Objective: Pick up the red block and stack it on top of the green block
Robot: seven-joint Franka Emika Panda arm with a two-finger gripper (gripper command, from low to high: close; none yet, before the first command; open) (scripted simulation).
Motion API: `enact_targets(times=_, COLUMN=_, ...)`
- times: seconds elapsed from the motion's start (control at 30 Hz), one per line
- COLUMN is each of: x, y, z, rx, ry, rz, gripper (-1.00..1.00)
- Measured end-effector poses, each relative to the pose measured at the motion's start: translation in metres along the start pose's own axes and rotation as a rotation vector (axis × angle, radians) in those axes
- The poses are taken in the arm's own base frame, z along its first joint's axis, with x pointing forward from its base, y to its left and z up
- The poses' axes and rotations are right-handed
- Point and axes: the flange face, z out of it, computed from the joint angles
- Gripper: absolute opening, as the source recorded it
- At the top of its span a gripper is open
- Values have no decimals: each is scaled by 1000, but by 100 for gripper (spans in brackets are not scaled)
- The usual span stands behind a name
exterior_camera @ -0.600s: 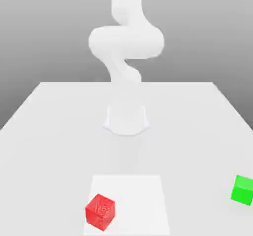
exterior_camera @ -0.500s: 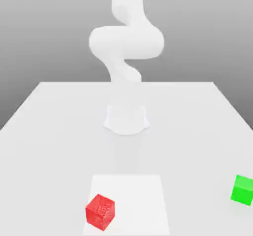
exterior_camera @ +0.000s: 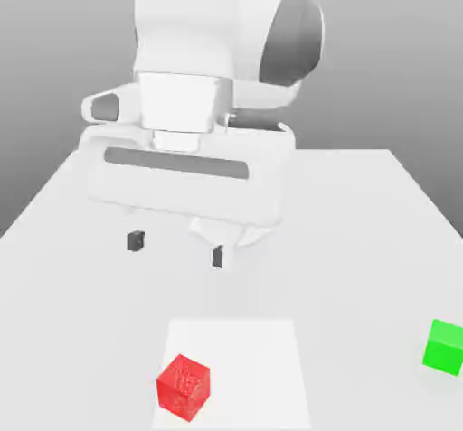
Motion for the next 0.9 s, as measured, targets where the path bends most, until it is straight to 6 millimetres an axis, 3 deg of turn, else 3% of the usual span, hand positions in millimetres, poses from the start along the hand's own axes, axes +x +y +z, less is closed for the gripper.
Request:
enact_targets(times=0.17, x=-11, y=34, z=90, rx=-123, ry=-84, rz=92, gripper=0)
enact_targets(times=0.33, x=-20, y=49, z=157, rx=-153, ry=-105, rz=114, gripper=0)
enact_targets(times=0.37, x=-22, y=52, z=169, rx=-154, ry=-105, rz=114, gripper=-100)
enact_targets(times=0.6, x=-22, y=52, z=171, rx=-153, ry=-105, rz=115, gripper=-100)
enact_targets(times=0.77, x=-18, y=43, z=120, rx=-153, ry=-105, rz=111, gripper=-100)
enact_targets(times=0.9, x=-102, y=0, z=101, rx=-147, ry=-119, rz=-14, gripper=-100)
